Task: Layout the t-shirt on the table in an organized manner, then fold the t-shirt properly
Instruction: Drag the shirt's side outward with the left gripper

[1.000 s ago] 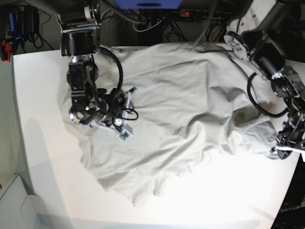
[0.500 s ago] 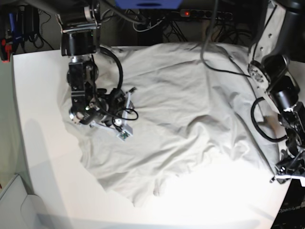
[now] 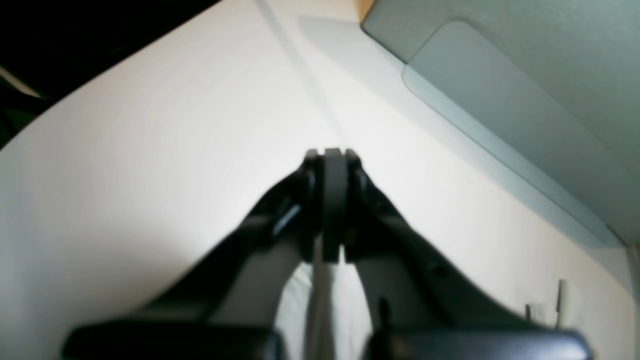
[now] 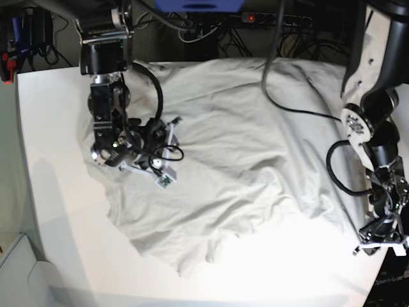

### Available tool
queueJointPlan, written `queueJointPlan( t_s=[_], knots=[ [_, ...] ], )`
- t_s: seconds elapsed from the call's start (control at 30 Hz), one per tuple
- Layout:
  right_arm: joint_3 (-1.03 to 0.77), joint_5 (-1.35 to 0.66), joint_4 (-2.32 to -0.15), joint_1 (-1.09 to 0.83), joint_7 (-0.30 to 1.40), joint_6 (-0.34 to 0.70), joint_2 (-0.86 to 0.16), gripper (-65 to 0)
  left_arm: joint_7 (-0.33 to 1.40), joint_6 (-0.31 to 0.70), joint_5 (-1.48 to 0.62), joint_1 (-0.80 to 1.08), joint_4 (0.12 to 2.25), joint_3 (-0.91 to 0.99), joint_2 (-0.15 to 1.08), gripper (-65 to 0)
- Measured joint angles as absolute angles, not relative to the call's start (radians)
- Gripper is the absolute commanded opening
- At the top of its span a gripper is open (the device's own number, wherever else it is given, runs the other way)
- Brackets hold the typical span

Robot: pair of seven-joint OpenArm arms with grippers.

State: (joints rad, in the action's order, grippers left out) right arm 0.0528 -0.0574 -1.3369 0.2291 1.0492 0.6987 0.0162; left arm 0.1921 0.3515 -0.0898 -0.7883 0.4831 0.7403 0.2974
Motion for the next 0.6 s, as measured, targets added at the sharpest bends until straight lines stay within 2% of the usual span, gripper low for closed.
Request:
queueJointPlan(
  t_s=[0.13,0.3,0.4,0.43,0.5,0.6],
  knots=[
    [0.053,-0.058,-1.337,0.229,1.046,0.699,0.014,-43.5,0.135,0.347,-0.089,-0.788,0.445,0.74,0.301,-64.9],
    [0.053,-0.057,-1.337,0.229,1.047,0.699,0.014,-43.5,0.095,0.262,-0.09,-0.788,0.442,0.74,0.303,-64.9],
    [0.053,-0.057,-1.337,0.229,1.047,0.699,0.014,-43.5,0.097,0.258,-0.09,-0.788,0.441,0.74,0.305,-63.8],
    [0.053,-0.058,-1.337,0.229,1.047,0.699,0.014,-43.5,0.097,0.258,-0.09,-0.788,0.44,0.74,0.308,-61.4],
    [0.053,-0.057,-1.337,0.229,1.047,0.699,0.014,-43.5,0.1,0.258,-0.095,-0.788,0.44,0.741,0.317,-51.4],
    [0.053,-0.057,-1.337,0.229,1.048,0.699,0.014,-43.5,0.095,0.257,-0.094,-0.788,0.44,0.744,0.324,-31.3]
  ],
)
